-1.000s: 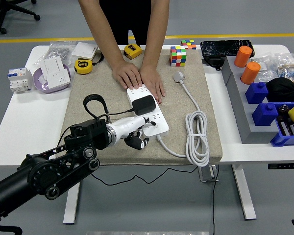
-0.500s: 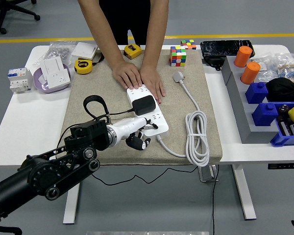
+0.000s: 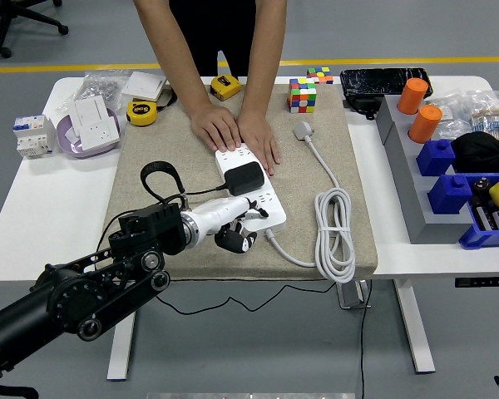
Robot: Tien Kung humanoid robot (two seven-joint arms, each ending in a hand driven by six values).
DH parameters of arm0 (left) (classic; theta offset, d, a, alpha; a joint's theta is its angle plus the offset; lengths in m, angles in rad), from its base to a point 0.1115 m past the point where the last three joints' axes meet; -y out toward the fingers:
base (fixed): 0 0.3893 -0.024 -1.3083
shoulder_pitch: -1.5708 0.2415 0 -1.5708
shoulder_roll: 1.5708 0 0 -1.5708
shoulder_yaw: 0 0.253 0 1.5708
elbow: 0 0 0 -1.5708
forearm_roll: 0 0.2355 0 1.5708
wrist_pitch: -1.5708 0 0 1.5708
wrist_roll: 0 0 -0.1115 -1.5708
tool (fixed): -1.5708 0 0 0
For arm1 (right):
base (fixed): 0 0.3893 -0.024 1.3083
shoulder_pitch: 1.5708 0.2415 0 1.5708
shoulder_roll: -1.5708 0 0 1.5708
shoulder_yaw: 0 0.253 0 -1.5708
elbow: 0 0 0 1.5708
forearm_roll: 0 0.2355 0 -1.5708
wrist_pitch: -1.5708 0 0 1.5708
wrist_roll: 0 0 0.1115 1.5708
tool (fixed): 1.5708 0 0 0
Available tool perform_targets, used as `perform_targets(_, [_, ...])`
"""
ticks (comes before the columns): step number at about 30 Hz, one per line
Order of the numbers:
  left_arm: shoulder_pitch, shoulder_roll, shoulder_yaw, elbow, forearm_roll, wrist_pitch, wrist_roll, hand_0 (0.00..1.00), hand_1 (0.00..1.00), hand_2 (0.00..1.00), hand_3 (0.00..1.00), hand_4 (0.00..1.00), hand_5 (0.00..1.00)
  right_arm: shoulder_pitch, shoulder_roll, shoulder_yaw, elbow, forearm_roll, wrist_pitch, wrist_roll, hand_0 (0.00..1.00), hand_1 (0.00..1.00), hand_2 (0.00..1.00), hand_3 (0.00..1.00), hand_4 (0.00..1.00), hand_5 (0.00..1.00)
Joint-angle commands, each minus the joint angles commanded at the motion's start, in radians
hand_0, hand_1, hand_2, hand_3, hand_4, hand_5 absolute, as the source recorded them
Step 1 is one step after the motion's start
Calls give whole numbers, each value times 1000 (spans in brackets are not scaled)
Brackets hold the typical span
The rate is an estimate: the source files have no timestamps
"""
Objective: Pick up the plug,place it near the board,insert it into the board,press the button
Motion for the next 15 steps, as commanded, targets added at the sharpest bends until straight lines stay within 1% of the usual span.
perform_targets(7, [0, -3, -5, 6, 11, -2, 2, 102, 39, 156, 825, 437, 116, 1, 0, -2, 0, 3, 0, 1, 755, 743, 724, 776, 998, 967])
perform_targets(15, [-4, 7, 17, 26, 16, -6, 4, 102, 39, 156, 817, 435, 111, 4, -2, 2, 0, 4, 0, 3, 754, 743, 724, 776, 998, 968])
